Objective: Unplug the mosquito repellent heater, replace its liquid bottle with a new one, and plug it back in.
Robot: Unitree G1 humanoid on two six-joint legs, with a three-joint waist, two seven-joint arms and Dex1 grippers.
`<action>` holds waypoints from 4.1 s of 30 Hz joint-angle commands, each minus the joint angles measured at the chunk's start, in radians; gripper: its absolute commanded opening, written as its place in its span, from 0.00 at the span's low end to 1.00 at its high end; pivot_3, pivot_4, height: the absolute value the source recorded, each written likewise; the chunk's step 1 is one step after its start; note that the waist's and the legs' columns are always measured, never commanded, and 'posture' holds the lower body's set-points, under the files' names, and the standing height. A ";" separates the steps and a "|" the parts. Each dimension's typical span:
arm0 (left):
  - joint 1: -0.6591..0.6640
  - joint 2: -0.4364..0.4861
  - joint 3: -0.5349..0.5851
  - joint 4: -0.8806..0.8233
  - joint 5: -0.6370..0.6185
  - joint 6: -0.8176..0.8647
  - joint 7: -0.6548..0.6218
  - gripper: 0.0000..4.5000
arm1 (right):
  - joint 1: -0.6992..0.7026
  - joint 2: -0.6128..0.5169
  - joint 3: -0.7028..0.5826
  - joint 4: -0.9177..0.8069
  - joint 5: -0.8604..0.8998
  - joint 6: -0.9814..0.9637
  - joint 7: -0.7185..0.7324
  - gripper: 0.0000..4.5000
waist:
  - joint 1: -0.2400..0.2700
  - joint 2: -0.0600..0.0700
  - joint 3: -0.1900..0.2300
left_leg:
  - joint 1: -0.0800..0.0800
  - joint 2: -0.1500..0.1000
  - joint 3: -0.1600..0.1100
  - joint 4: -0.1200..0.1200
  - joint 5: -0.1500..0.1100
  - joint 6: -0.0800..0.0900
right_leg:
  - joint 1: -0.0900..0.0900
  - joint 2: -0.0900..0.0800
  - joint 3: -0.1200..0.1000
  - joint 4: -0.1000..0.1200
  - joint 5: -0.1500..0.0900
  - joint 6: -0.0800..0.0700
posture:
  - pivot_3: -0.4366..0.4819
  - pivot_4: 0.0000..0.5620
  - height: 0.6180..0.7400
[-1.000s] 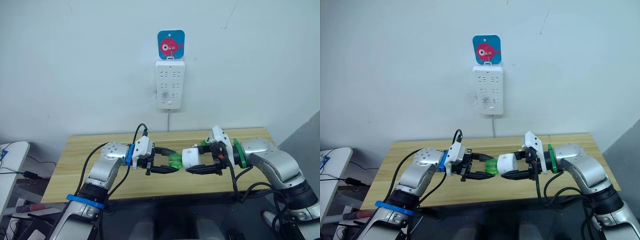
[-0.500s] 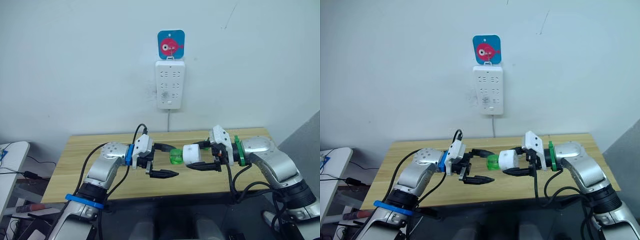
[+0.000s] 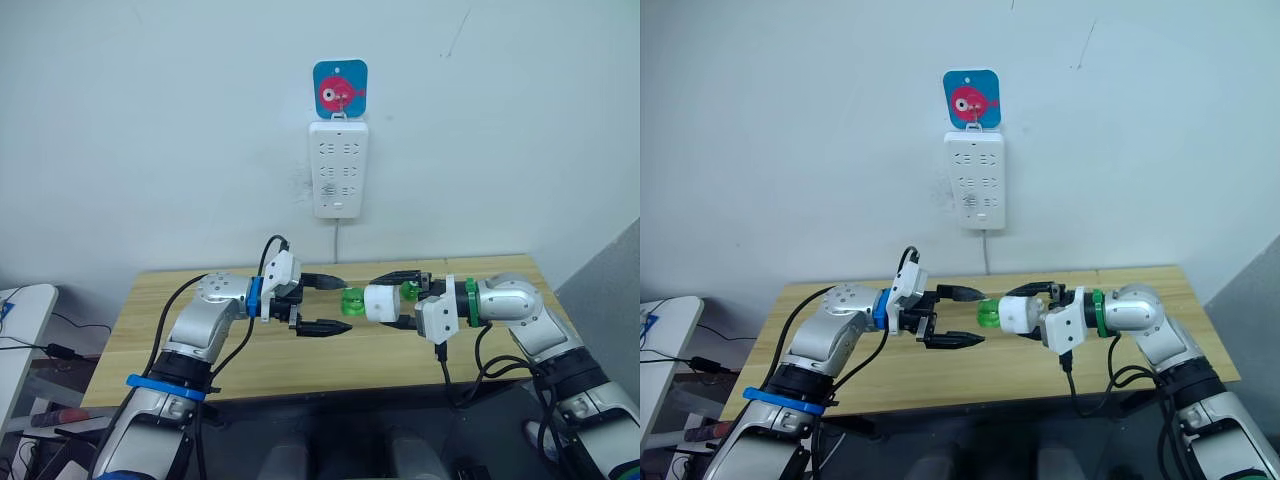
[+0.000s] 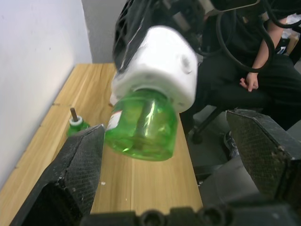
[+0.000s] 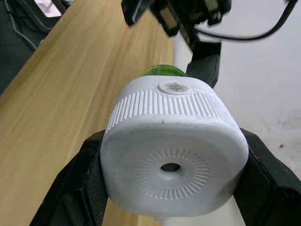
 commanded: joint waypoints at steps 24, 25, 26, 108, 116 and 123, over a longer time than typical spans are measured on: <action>-0.079 0.014 0.022 -0.033 -0.125 0.256 -0.030 1.00 | -0.013 -0.018 0.029 -0.011 0.012 -0.133 -0.116 0.67 | -0.001 0.000 0.000 | 0.000 0.000 0.000 0.000 0.000 0.000 | 0.000 0.000 0.000 0.000 0.000 0.000 | 0.42 0.19 1.00; -0.080 0.014 0.022 -0.030 -0.124 0.255 -0.031 1.00 | -0.011 -0.020 0.029 -0.014 0.014 -0.134 -0.117 0.67 | -0.001 0.000 0.000 | 0.000 0.000 0.000 0.000 0.000 0.000 | 0.000 0.000 0.000 0.000 0.000 0.000 | 0.42 0.19 1.00; -0.080 0.016 0.020 -0.028 -0.121 0.254 -0.035 1.00 | -0.009 -0.021 0.028 -0.019 0.017 -0.134 -0.118 0.67 | -0.001 0.000 0.000 | 0.000 0.000 0.000 0.000 0.000 0.000 | 0.000 0.000 0.000 0.000 0.000 0.000 | 0.42 0.19 1.00; 0.057 -0.255 0.069 0.027 0.125 -0.569 0.492 0.52 | 0.161 0.422 -0.367 -0.578 1.740 1.471 -1.307 0.90 | -0.001 0.000 0.000 | -0.001 0.001 0.000 0.000 0.000 0.001 | 0.000 0.000 0.000 -0.001 0.000 0.000 | 0.41 0.22 1.00; 0.081 -0.259 0.045 -0.015 0.115 -0.532 0.501 0.52 | 0.153 0.430 -0.362 -0.573 1.741 1.482 -1.306 0.65 | -0.002 0.000 0.000 | -0.001 0.001 0.000 -0.001 0.000 0.001 | 0.000 0.000 0.000 -0.001 0.000 0.000 | 0.42 0.21 1.00; 0.117 -0.221 0.047 -0.042 0.078 -0.431 0.465 0.88 | 0.153 0.420 -0.383 -0.527 1.614 1.456 -1.274 0.65 | -0.001 0.000 0.000 | -0.001 0.001 0.000 -0.001 0.000 0.001 | 0.000 0.000 0.000 -0.001 0.000 0.000 | 0.42 0.21 1.00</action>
